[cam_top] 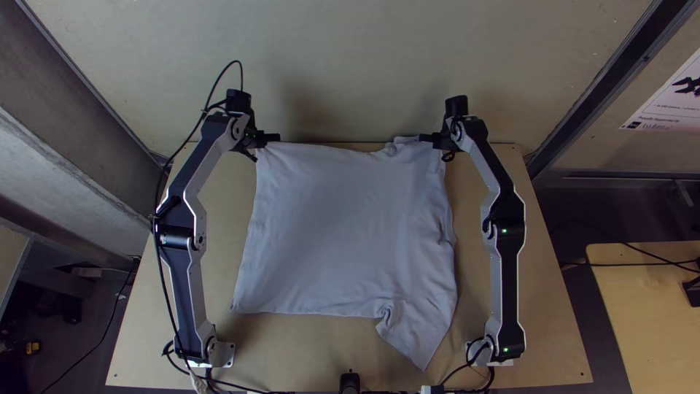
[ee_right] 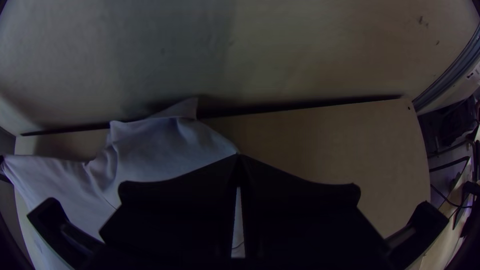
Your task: Fold the t-shirt
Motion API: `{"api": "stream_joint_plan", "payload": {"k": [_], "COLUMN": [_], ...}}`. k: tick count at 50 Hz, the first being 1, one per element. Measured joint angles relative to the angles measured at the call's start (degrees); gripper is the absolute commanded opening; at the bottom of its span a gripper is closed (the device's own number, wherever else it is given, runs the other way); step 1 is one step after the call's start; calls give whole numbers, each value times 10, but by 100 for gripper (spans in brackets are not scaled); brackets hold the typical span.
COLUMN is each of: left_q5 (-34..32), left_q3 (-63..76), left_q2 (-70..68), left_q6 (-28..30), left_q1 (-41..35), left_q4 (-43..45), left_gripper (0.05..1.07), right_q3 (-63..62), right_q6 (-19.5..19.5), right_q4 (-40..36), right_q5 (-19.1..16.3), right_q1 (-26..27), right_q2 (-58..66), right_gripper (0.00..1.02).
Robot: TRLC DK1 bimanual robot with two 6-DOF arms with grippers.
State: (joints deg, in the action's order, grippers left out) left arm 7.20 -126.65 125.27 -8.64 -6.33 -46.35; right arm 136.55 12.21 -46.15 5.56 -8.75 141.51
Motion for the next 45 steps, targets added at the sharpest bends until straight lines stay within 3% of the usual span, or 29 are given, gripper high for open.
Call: {"api": "stream_joint_plan", "payload": {"k": [20, 45], "left_q5": [-31, -51], "left_q3": [0, 0], "left_q2": [2, 2], "left_q6": [-8, -12], "left_q1": [37, 46], "left_q4": [2, -10], "left_gripper": [8, 8], "right_q3": [-1, -31], "right_q6": [0, -1], "right_q4": [5, -76], "right_q5": [-9, -19], "right_q1": [9, 9], "right_q2": [-22, -114], "right_gripper": [2, 2]}}
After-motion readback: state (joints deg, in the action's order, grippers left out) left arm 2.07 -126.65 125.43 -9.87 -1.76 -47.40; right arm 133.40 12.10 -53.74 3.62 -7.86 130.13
